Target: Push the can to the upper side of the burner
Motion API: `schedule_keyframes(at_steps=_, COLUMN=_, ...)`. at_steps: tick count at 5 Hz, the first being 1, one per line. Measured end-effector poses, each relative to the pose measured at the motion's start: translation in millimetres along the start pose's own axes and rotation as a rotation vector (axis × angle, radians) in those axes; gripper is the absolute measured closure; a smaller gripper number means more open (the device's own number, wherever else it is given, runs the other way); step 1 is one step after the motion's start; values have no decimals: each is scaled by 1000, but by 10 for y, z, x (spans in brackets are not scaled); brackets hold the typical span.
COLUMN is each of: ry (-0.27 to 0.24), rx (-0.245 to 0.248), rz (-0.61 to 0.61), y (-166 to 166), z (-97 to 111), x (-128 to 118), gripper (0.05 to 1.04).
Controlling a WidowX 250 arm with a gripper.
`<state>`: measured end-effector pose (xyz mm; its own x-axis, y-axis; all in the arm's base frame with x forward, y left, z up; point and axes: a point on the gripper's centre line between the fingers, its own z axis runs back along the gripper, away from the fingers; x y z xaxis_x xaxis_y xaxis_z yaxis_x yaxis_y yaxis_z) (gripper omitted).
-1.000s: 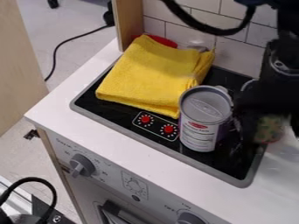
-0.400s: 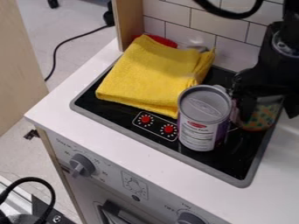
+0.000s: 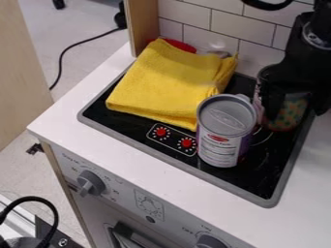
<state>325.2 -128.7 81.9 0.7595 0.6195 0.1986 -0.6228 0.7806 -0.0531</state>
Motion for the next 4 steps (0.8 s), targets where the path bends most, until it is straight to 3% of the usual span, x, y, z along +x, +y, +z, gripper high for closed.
schedule_keyframes(at_steps=2, ry=-20, rx=22, rz=-16, y=8, z=-50, x=76, gripper=85)
schedule_keyframes(at_steps=3, ry=-36, rx=4, rz=9, y=-27, z=8, x=174, gripper=85)
schedule_keyframes(at_steps=4, ry=-19, rx=7, rz=2, y=-20, z=0, x=155, gripper=85)
